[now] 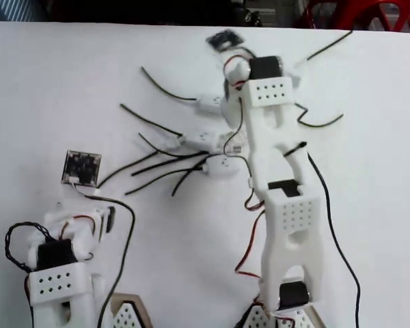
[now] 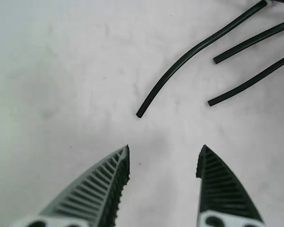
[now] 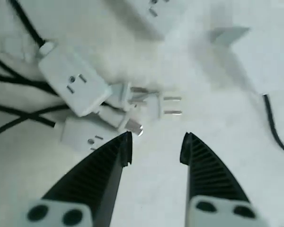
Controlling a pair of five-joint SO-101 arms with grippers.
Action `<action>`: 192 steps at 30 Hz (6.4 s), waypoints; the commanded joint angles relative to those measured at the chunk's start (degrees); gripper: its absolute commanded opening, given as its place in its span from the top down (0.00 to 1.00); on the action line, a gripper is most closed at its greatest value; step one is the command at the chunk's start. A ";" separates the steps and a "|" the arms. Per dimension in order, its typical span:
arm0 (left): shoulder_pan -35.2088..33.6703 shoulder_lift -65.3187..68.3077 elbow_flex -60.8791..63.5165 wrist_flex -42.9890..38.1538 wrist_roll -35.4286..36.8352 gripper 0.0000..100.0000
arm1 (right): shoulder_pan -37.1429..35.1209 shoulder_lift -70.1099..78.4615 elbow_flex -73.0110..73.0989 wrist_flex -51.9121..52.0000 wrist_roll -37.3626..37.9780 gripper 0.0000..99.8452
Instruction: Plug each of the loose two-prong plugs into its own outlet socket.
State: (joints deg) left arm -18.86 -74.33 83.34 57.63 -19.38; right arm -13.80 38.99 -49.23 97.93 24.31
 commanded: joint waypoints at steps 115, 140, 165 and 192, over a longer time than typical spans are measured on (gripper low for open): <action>-0.40 -0.92 -1.23 -1.05 -0.53 0.77 | -8.22 5.85 12.40 -2.95 10.46 0.90; -0.40 -0.92 -2.29 -1.23 -0.09 0.77 | -8.66 -22.90 21.63 0.48 3.60 0.98; 20.44 -0.92 -17.41 -4.92 16.79 0.77 | -29.32 -94.20 94.68 -34.33 -20.92 0.98; 29.85 -0.48 -30.33 6.59 9.93 0.67 | -20.53 -97.10 99.96 -40.04 -22.59 0.98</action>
State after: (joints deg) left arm 16.22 -74.42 55.74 63.87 -9.01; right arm -40.00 -58.42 50.99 60.48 2.59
